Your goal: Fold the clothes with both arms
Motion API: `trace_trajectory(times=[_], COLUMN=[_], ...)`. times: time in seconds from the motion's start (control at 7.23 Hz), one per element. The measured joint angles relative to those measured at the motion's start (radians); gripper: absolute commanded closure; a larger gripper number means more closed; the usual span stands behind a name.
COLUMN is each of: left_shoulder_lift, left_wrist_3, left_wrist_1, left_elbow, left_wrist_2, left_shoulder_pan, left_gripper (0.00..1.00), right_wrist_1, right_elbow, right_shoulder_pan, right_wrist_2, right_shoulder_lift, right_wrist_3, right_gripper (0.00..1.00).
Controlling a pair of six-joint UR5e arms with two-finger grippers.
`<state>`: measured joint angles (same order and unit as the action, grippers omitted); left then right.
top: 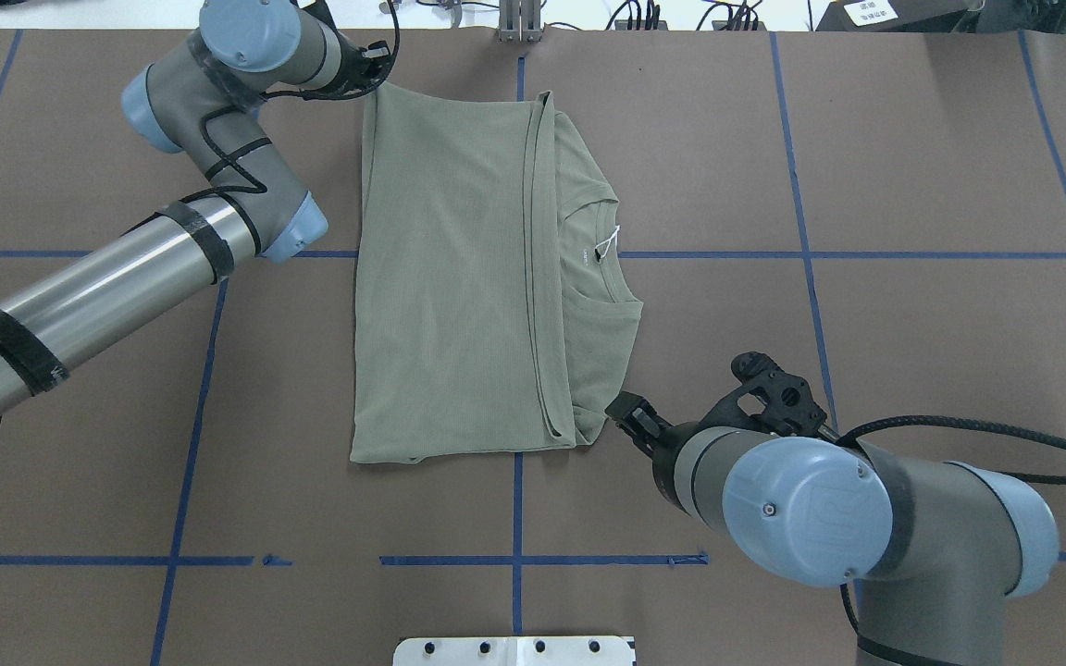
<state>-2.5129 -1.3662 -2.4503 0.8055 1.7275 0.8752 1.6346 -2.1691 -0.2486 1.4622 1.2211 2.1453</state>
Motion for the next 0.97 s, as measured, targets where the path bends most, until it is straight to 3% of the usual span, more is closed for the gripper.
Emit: trace_trajectory(times=[0.14,0.55,0.69,0.83,0.97], left_shoulder_lift=[0.02,0.211,0.266,0.299,0.312], left_wrist_3=[0.0,-0.008,-0.009,-0.01,-0.011], left_wrist_1=[0.003,0.063,0.078,0.085,0.088], left_elbow=[0.057,0.395,0.477,0.519,0.535], left_wrist_2=[0.012,0.138,0.158,0.169,0.175], left_shoulder_pan=[-0.001,-0.012,-0.015,-0.017,-0.018], left_gripper=[0.41,0.4,0.39,0.38,0.38], right_wrist_1=[-0.001,-0.004,-0.005,-0.006,-0.009], right_elbow=[0.036,0.186,0.259,0.334,0.393], right_shoulder_pan=[-0.018,-0.056,-0.065,-0.072,-0.074], right_wrist_2=[0.004,0.016,0.018,0.02,0.021], right_shoulder_lift=[-0.029,-0.126,-0.179,-0.239,-0.29], right_wrist_3=[-0.079,-0.517,-0.688,-0.843,-0.937], right_gripper=[0.0,0.0,0.14,0.59,0.69])
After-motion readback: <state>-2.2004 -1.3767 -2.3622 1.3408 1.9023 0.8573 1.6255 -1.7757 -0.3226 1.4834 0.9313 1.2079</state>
